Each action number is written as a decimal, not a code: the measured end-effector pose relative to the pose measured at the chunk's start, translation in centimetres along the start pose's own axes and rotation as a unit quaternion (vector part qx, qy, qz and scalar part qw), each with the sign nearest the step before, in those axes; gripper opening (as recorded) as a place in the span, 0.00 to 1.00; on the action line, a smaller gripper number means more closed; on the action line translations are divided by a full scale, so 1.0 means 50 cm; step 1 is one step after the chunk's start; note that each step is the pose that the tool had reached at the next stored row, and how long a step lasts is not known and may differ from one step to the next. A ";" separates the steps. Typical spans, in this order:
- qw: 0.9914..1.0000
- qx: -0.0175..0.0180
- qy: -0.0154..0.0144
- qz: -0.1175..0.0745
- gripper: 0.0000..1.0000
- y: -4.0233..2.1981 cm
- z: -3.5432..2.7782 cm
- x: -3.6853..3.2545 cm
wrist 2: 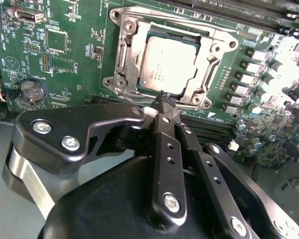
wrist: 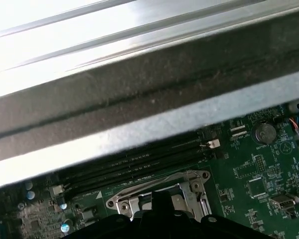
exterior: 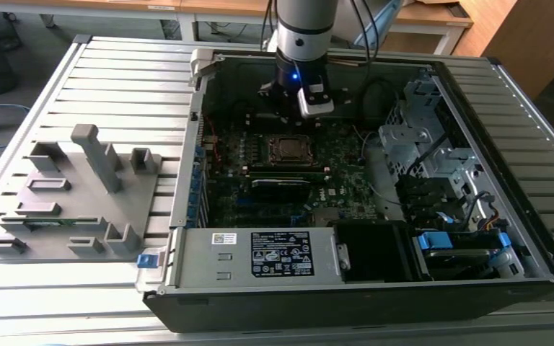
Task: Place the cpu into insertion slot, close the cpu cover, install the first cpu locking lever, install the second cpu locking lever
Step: 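Install the first cpu locking lever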
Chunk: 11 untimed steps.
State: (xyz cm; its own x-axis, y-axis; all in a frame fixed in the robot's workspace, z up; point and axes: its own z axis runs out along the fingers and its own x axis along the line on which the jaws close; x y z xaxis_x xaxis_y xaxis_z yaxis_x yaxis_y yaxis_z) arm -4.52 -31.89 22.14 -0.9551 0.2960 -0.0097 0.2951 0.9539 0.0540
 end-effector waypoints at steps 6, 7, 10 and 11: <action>1.000 0.000 0.000 -0.006 0.11 -0.013 0.000 -0.004; 1.000 0.000 0.000 -0.007 0.11 -0.016 -0.001 -0.005; 1.000 0.000 0.001 -0.010 0.11 -0.024 -0.001 -0.007; 1.000 0.000 0.001 -0.010 0.11 -0.026 -0.001 -0.008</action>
State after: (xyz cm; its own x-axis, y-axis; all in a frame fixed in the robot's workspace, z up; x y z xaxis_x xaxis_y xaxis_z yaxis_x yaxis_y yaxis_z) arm -4.52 -33.25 22.13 -0.9611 0.2760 -0.0096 0.2751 0.9599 0.0538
